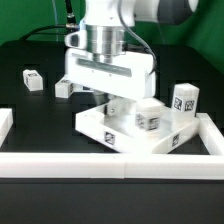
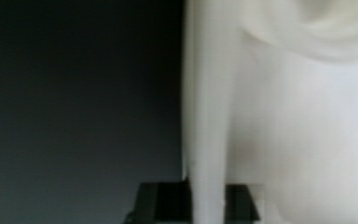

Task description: Assemble square table

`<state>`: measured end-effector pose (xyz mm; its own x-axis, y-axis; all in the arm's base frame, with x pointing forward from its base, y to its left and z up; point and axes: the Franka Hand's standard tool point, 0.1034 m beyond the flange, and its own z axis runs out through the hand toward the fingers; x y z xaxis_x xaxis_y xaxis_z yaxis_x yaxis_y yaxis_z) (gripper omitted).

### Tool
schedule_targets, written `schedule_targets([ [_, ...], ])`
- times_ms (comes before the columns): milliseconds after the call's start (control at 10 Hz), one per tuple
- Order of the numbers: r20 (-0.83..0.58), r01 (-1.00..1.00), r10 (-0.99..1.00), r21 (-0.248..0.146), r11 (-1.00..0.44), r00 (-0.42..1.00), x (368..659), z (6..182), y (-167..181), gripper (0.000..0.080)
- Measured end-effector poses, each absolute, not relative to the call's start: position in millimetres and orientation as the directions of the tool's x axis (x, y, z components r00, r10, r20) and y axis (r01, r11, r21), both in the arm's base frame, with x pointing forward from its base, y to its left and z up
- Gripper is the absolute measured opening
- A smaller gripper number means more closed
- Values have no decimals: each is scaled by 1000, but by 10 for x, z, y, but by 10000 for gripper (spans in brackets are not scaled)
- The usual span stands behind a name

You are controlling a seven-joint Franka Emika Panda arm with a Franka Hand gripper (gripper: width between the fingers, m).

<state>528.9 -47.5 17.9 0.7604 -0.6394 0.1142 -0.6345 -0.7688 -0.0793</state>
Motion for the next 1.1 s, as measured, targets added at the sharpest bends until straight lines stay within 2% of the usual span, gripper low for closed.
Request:
schedule_targets([
  [100, 135, -505, -509, -67, -861, 850, 5398, 225, -617, 54],
  [300, 155, -289, -291, -33, -957, 944, 5515, 221, -780, 54],
  [600, 145, -100, -98, 8, -995, 985, 5525, 211, -788, 54],
  [700, 127, -5, -3, 18, -1000, 992, 5603, 228, -743, 54],
  [800, 103, 199, 202, 38, -979, 974, 5762, 281, -724, 54],
  [900, 80, 308, 310, 38, -951, 947, 5913, 287, -706, 54],
  [1000, 73, 434, 438, 57, -899, 896, 5992, 285, -671, 54],
  [1100, 67, 476, 480, 61, -877, 875, 5974, 277, -695, 54],
])
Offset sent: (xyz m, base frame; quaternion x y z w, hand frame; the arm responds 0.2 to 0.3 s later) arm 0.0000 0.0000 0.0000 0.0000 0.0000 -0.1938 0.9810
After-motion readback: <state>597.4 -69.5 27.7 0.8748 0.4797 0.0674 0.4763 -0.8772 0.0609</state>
